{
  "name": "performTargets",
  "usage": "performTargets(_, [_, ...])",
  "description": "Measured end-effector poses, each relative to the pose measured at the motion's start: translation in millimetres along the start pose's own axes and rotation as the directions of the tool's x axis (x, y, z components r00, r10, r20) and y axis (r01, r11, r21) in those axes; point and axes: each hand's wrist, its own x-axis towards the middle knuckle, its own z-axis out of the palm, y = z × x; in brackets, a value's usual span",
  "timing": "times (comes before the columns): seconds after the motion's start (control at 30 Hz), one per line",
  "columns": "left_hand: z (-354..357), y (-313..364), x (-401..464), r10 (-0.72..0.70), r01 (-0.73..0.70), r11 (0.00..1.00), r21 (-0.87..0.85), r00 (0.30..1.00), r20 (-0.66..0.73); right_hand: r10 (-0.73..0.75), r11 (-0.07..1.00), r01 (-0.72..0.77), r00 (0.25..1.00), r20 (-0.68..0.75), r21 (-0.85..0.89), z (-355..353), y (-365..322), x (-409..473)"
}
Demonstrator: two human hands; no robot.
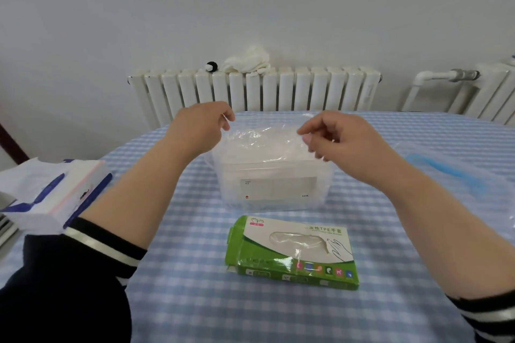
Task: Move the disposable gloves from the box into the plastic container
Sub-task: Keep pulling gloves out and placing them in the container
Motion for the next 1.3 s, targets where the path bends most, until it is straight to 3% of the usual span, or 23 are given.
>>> performTargets(0.1, [-0.3, 0.7, -12.9, -0.07, 0.018, 0.973, -0.23, 0.973, -0.221, 0.003, 0.993, -0.027, 0.981, 0.193, 0.119, 12.1, -2.7, -25.9])
performTargets(0.17, [-1.8, 6.5, -27.0, -0.133, -0.068, 0.903, -0.424, 0.894, -0.427, 0.043, 0.995, -0.074, 0.93, 0.364, 0.072, 21.7, 2.4, -38.3])
performTargets(0.23, [1.9, 17.9, -45.5, -0.039, -0.235, 0.891, -0.388, 0.812, -0.582, 0.093, 0.987, -0.02, 0.883, 0.459, -0.162, 30.2, 13.0, -44.6])
performTargets(0.3, [12.7, 34.9, -66.2, 0.153, -0.353, 0.912, -0.207, 0.764, -0.627, 0.127, 0.923, 0.086, 0.852, 0.507, -0.376, 38.1, 23.0, -47.5])
performTargets(0.4, [29.0, 56.9, -91.8, 0.35, -0.461, 0.881, -0.105, 0.784, -0.512, 0.158, 0.89, 0.137, 0.802, 0.576, -0.434, 47.3, 33.0, -51.4])
performTargets(0.47, [37.8, 65.8, -101.7, 0.442, -0.472, 0.873, -0.12, 0.872, -0.21, 0.159, 0.899, 0.132, 0.789, 0.593, -0.417, 50.6, 37.2, -53.8])
performTargets(0.5, [39.6, 68.6, -104.5, 0.437, -0.436, 0.891, -0.127, 0.899, -0.02, 0.162, 0.913, 0.11, 0.787, 0.596, -0.393, 51.6, 37.5, -54.4])
performTargets(0.57, [45.9, 69.5, -107.8, 0.379, -0.363, 0.925, -0.109, 0.891, 0.251, 0.156, 0.918, 0.118, 0.771, 0.618, -0.379, 53.9, 40.4, -55.9])
performTargets(0.67, [48.7, 67.5, -112.2, 0.311, -0.308, 0.948, -0.083, 0.84, 0.444, 0.15, 0.914, 0.133, 0.768, 0.623, -0.384, 58.0, 50.3, -55.7])
performTargets(0.83, [43.7, 68.2, -115.0, 0.33, -0.321, 0.942, -0.103, 0.819, 0.469, 0.045, 0.924, 0.155, 0.864, 0.501, -0.35, 70.1, 57.9, -56.4])
performTargets(0.97, [42.4, 69.2, -116.5, 0.318, -0.306, 0.946, -0.103, 0.823, 0.471, -0.013, 0.933, 0.173, 0.892, 0.451, -0.316, 72.0, 60.4, -58.2])
performTargets(1.1, [44.7, 65.2, -116.6, 0.28, -0.274, 0.958, -0.083, 0.831, 0.481, -0.009, 0.995, 0.042, 0.942, 0.335, -0.094, 61.9, 50.3, -54.5])
performTargets(1.3, [44.5, 65.7, -115.5, 0.238, -0.242, 0.968, -0.059, 0.829, 0.507, 0.115, 0.98, -0.134, 0.985, 0.13, 0.145, 50.0, 41.5, -52.0])
